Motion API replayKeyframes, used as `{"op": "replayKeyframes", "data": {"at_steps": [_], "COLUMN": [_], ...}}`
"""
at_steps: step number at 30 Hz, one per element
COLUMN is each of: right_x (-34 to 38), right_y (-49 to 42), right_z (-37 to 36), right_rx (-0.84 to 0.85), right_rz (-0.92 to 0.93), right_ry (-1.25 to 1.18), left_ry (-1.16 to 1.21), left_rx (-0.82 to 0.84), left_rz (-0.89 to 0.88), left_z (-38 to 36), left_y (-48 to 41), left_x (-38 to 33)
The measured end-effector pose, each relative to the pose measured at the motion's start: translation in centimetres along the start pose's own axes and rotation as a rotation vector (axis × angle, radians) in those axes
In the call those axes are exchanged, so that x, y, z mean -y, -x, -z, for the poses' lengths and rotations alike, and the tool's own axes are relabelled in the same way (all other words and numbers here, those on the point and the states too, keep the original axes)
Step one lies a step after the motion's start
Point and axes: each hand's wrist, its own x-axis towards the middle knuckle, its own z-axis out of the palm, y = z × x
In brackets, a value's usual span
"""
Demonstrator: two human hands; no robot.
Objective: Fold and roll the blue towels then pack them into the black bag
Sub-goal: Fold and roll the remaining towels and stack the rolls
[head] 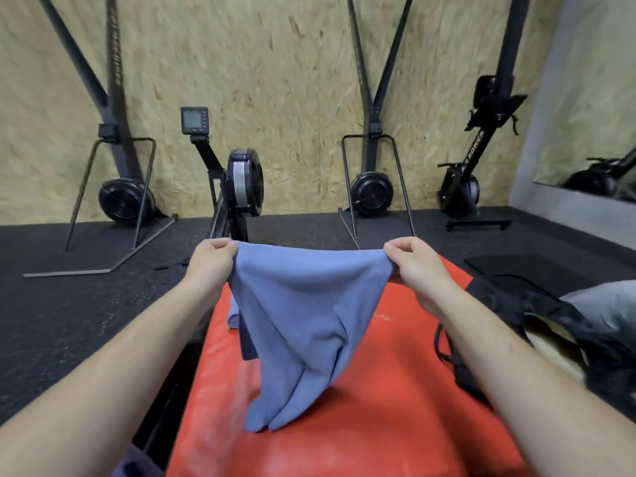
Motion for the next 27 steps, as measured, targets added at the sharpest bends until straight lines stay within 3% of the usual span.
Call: {"op": "replayKeyframes", "data": {"at_steps": [4, 8, 11, 13, 15, 19, 21, 25, 27], "right_x": [5.4, 9.4, 11.6, 12.3, 13.0, 14.5, 15.0, 14.5, 14.3], "right_y": [-0.5, 0.0, 0.9, 1.3, 1.8, 3.4, 4.4, 5.3, 5.8], "right_z": [1.2, 2.2, 2.6, 2.9, 3.2, 4.4, 5.1, 6.0, 6.3], "right_rx": [0.069, 0.023, -0.001, -0.001, 0.045, 0.311, 0.344, 0.225, 0.188], "right_rz": [0.050, 0.175, 0.240, 0.221, 0.140, 0.015, 0.078, 0.197, 0.206], "right_ry": [0.033, 0.219, 0.289, 0.253, 0.155, -0.099, -0.041, 0.196, 0.251], "left_ry": [-0.082, -0.218, -0.211, -0.077, 0.167, 0.411, 0.318, -0.198, -0.294], "left_rx": [-0.126, -0.139, -0.140, -0.135, -0.017, 0.220, 0.211, 0.039, 0.013], "left_rz": [-0.131, -0.273, -0.250, -0.175, -0.063, -0.078, -0.138, -0.347, -0.381], "left_z": [1.3, 2.5, 3.2, 3.5, 3.9, 5.4, 6.0, 6.5, 6.5], "left_y": [0.7, 0.9, 1.2, 1.8, 2.5, 4.6, 5.3, 6.2, 6.6], "left_x": [-5.6, -8.9, -11.1, -12.4, -13.2, -13.9, -13.7, -12.6, -12.3]}}
